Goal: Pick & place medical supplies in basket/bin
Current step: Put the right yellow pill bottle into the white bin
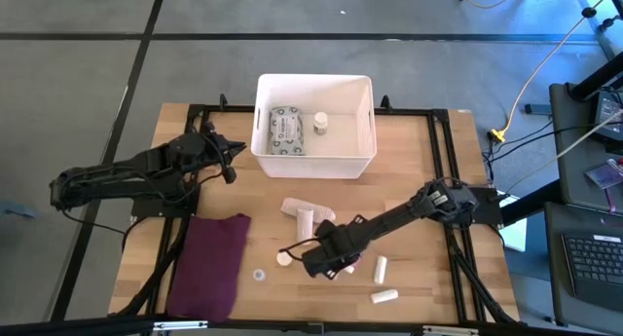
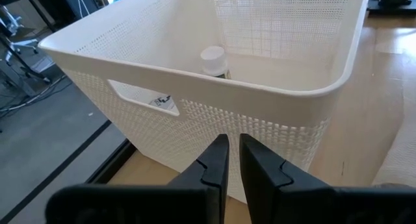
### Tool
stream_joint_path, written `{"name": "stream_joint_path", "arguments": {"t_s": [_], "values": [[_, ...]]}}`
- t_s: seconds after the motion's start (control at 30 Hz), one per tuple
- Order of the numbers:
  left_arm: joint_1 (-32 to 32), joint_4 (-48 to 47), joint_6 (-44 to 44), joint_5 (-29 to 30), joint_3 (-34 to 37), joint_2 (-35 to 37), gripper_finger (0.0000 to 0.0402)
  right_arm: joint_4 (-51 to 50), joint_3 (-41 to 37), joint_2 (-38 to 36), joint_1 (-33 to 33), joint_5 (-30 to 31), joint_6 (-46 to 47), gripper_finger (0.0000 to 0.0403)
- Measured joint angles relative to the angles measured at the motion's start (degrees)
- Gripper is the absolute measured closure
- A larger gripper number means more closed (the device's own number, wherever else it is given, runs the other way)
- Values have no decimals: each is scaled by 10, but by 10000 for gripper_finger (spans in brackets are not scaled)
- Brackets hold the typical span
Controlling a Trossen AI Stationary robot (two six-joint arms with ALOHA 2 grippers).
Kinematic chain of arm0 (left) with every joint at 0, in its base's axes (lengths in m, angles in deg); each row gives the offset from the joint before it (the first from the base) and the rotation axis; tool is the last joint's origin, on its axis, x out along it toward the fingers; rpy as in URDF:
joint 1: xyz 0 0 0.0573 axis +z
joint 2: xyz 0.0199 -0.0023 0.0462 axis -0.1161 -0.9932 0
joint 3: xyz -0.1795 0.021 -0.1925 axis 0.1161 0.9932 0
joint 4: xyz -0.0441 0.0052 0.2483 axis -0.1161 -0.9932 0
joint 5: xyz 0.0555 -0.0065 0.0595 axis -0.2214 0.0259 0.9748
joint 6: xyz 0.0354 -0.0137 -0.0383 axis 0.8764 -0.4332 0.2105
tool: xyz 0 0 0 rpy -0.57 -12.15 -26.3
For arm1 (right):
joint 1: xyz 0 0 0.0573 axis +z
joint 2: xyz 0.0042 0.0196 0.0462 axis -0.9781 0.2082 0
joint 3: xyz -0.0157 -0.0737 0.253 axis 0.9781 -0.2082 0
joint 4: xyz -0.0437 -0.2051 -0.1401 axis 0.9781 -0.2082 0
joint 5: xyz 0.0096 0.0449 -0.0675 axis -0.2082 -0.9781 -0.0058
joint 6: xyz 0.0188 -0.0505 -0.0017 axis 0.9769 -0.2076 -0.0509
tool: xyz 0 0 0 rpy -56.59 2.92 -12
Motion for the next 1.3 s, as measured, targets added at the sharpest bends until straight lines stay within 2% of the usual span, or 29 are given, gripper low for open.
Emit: {"name": "stream_joint_path", "arguments": {"t_s": [0.2, 0.4, 0.53, 1.1, 1.3], "values": [[0, 0, 0, 0, 0, -5, 370, 21, 0, 0, -1, 0, -12, 63], [0, -1, 1, 0, 0, -5, 370, 27, -30, 0, 0, 0, 16, 63], [0, -1, 0, 0, 0, -5, 370, 29, -59, 0, 0, -31, 16, 63], [0, -2, -10, 0, 0, -5, 370, 54, -70, 0, -5, -30, -47, 63], [0, -15, -10, -2, 0, -5, 370, 85, -96, 0, -7, -30, -53, 63]]}}
